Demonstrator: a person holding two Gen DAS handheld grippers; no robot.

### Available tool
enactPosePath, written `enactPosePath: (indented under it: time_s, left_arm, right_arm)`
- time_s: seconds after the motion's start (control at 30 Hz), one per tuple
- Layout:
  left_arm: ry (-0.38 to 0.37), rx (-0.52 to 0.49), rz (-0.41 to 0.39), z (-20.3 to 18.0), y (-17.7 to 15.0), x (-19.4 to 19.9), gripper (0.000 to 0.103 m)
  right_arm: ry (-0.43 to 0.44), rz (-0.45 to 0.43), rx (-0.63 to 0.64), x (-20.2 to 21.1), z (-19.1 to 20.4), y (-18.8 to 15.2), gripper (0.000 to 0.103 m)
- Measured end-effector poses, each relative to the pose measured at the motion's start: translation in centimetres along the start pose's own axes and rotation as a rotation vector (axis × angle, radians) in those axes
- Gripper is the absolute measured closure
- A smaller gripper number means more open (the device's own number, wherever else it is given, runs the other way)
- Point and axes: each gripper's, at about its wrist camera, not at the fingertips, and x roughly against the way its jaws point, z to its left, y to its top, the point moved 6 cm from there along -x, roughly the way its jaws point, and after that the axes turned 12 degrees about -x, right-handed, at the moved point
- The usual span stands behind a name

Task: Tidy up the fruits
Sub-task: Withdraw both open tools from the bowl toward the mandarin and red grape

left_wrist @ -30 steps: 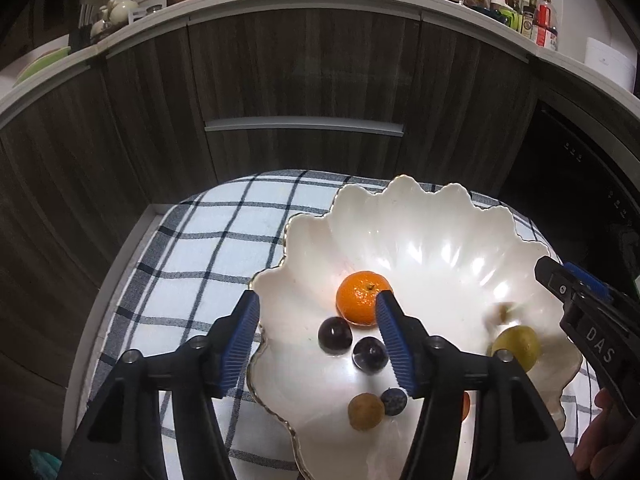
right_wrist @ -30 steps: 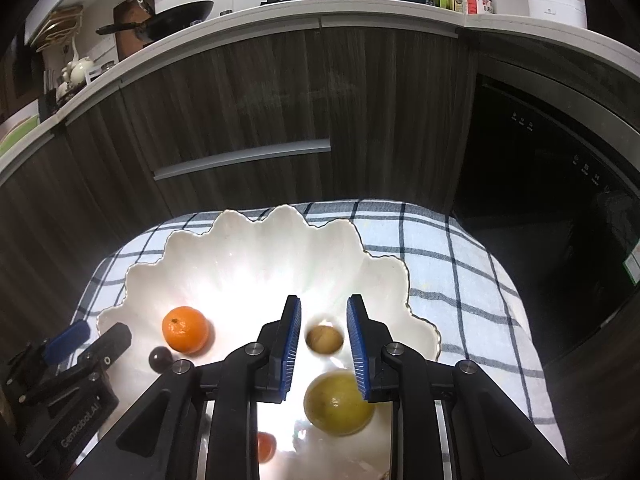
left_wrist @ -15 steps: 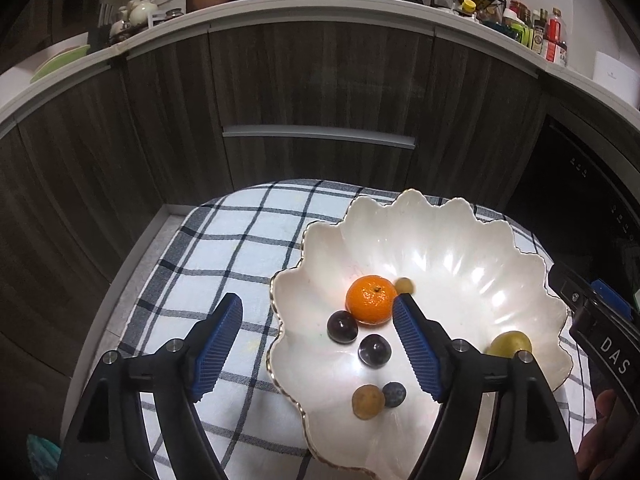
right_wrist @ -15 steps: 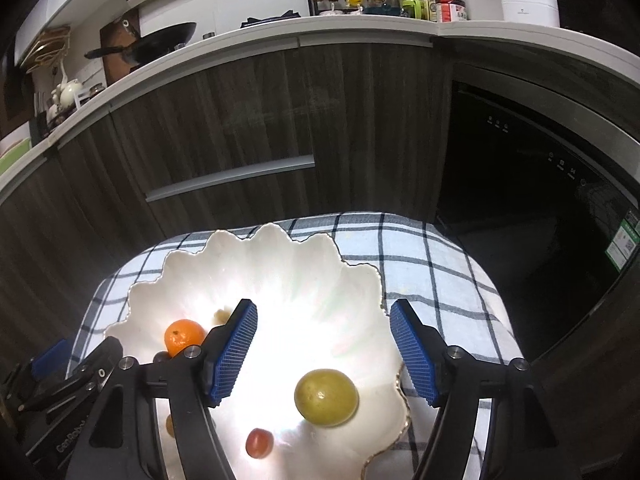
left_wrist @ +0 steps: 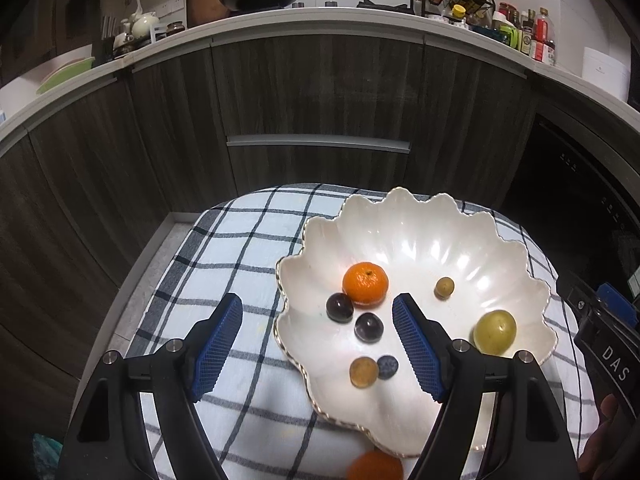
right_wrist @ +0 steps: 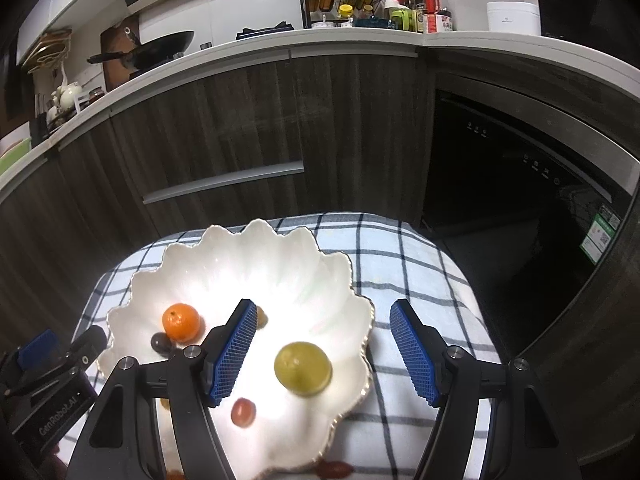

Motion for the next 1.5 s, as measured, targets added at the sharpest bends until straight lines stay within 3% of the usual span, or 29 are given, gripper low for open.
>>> enactPosePath:
  time_s: [0.8, 1.5]
  left_arm:
    - [0.023, -0.033, -0.039, -2.4, -4.7, 4.9, 0.026]
    - [0.023, -0.069, -0.083, -3.8, -8.1, 5.7, 0.021]
  right_arm:
    - [-0.019, -0.039, 0.005, 4.4, -3.8, -3.0, 0.033]
    - [-0.024, -0.004, 0.022, 4.2, -6.2, -7.0, 0.033]
